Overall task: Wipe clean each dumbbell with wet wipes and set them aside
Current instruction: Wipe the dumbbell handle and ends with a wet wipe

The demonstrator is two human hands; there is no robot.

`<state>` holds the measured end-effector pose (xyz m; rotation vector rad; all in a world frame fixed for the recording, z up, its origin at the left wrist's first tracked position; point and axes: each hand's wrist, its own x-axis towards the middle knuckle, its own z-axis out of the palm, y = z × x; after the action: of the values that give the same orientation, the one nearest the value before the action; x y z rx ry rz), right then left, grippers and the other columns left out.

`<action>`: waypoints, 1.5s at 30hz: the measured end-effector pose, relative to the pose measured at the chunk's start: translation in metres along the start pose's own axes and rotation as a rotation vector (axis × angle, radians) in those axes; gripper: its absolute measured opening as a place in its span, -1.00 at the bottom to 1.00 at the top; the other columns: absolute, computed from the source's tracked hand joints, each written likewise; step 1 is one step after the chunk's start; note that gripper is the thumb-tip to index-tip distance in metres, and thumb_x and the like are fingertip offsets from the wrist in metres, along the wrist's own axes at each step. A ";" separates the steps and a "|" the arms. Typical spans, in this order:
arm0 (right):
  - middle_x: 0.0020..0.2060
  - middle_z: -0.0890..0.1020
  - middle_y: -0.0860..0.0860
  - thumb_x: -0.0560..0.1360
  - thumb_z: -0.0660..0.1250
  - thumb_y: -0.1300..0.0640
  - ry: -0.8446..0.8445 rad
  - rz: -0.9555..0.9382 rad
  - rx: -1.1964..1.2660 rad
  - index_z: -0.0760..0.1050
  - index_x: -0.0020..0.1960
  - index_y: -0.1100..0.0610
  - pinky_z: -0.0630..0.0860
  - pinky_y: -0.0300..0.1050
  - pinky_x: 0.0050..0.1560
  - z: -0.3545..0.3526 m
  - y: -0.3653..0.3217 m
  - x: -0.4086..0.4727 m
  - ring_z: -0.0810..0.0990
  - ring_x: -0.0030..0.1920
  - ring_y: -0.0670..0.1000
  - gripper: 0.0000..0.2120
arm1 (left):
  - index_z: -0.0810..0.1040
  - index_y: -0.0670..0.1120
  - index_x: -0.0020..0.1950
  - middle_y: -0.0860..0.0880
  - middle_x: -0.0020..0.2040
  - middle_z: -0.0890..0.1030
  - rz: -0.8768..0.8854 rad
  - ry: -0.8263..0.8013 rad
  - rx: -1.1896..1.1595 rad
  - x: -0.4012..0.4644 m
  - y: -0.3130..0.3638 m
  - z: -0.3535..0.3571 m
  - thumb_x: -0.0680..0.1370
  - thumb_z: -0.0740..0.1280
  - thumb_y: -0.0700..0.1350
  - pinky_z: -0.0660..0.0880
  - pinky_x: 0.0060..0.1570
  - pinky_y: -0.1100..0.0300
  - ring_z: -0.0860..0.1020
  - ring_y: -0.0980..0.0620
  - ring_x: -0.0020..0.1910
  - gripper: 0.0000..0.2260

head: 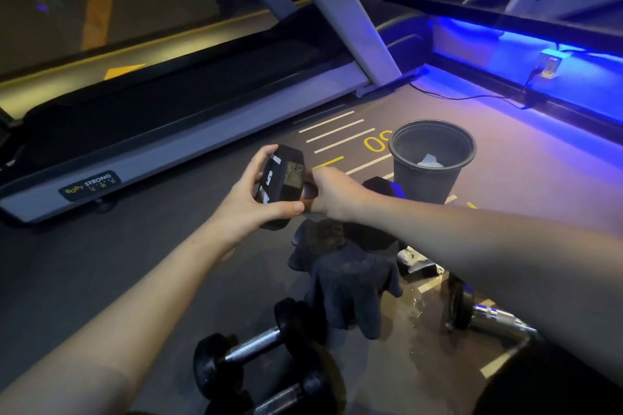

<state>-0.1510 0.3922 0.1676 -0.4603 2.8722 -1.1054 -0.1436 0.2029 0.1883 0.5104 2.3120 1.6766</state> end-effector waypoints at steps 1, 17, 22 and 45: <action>-0.39 0.46 -0.08 0.43 0.47 0.06 0.003 -0.011 -0.004 0.31 -0.32 0.00 0.30 -0.15 -0.34 -0.001 0.001 -0.001 0.43 -0.34 -0.01 -0.67 | 0.32 0.40 0.39 0.03 0.30 0.50 0.003 -0.002 0.002 0.000 0.000 0.001 0.16 0.59 0.06 0.52 -0.04 0.38 0.56 0.20 0.18 -0.13; -0.36 0.39 -0.11 0.46 0.41 -0.03 -0.054 -0.053 -0.271 0.36 -0.16 0.02 0.23 -0.12 -0.23 -0.012 0.033 -0.016 0.41 -0.19 0.05 -0.76 | 0.32 0.44 0.36 -0.03 0.30 0.51 -0.027 -0.005 0.010 0.000 -0.001 -0.001 0.16 0.59 0.08 0.53 0.06 0.18 0.54 0.00 0.27 -0.15; -0.17 0.47 -0.02 0.47 0.40 -0.07 -0.092 -0.030 -0.389 0.50 0.02 0.02 0.26 -0.14 -0.18 -0.019 0.033 -0.018 0.40 -0.14 0.03 -0.77 | 0.31 0.45 0.36 -0.03 0.30 0.51 -0.036 -0.007 0.009 0.001 -0.003 -0.002 0.15 0.60 0.09 0.53 0.12 0.10 0.52 -0.02 0.30 -0.15; -0.13 0.63 0.14 0.42 0.39 -0.02 0.020 -0.081 -0.437 0.43 -0.11 0.10 0.28 -0.12 -0.23 -0.010 0.027 -0.013 0.58 -0.05 0.23 -0.78 | 0.31 0.45 0.34 -0.01 0.25 0.53 -0.010 -0.006 0.016 0.005 0.001 0.001 0.17 0.57 0.08 0.57 -0.11 0.25 0.57 -0.03 0.22 -0.18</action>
<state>-0.1469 0.4214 0.1567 -0.5837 3.1338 -0.4797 -0.1475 0.2059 0.1894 0.5057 2.3217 1.6511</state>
